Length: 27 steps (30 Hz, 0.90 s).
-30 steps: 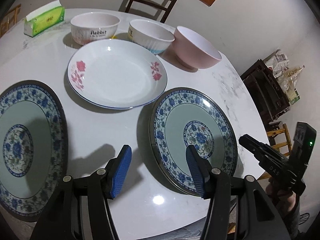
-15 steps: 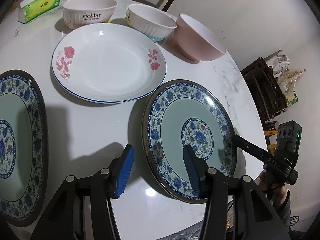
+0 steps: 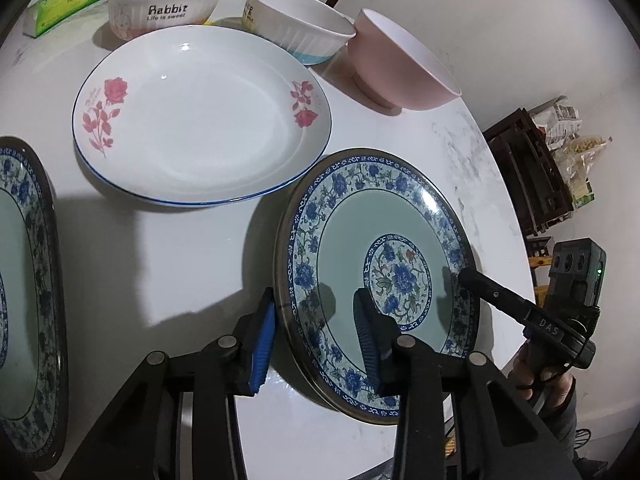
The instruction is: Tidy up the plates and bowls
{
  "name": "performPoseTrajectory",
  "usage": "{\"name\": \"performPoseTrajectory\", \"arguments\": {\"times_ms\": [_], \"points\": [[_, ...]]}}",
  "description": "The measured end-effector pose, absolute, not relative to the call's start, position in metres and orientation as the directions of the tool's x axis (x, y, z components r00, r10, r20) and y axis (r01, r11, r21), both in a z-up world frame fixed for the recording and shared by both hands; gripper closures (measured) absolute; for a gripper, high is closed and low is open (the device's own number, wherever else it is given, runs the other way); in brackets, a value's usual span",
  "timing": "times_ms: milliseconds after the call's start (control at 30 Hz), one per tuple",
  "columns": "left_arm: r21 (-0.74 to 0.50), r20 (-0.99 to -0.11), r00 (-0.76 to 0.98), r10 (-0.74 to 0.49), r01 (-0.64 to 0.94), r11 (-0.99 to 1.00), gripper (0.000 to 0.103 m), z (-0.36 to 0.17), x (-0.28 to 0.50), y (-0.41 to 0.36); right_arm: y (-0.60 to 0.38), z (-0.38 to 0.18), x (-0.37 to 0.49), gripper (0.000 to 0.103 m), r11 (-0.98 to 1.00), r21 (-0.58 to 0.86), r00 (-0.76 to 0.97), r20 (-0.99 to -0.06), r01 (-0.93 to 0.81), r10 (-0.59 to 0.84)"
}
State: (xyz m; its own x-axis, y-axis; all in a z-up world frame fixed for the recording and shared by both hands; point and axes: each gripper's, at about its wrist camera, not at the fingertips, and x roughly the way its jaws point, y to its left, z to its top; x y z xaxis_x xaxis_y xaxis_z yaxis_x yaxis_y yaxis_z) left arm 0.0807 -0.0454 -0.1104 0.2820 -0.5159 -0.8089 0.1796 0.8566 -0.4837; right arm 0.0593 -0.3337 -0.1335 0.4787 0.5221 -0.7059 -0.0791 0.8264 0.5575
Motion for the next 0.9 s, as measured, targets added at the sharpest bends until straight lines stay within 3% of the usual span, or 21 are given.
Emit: {"name": "performPoseTrajectory", "arguments": {"times_ms": [67, 200, 367, 900], "points": [[-0.477, -0.81, 0.286, -0.511, 0.184, 0.859, 0.071, -0.11, 0.08, -0.046, -0.333, -0.134, 0.059, 0.089, 0.838, 0.54, 0.479, -0.717, -0.079, 0.507], [-0.436, -0.827, 0.299, -0.477, 0.194, 0.879, 0.082, -0.109, 0.078, -0.046, -0.332, -0.132, 0.053, 0.088, 0.847, 0.527, 0.486, -0.723, -0.071, 0.491], [-0.417, -0.835, 0.297, -0.463, 0.206, 0.885, 0.088, -0.11, 0.073, -0.043, -0.333, -0.132, 0.045, 0.088, 0.848, 0.528, 0.493, -0.727, -0.044, 0.478], [-0.405, -0.82, 0.334, -0.464, 0.235, 0.884, 0.087, -0.097, 0.064, -0.04, -0.317, -0.112, 0.029, 0.088, 0.861, 0.506, 0.525, -0.72, -0.052, 0.454]]}}
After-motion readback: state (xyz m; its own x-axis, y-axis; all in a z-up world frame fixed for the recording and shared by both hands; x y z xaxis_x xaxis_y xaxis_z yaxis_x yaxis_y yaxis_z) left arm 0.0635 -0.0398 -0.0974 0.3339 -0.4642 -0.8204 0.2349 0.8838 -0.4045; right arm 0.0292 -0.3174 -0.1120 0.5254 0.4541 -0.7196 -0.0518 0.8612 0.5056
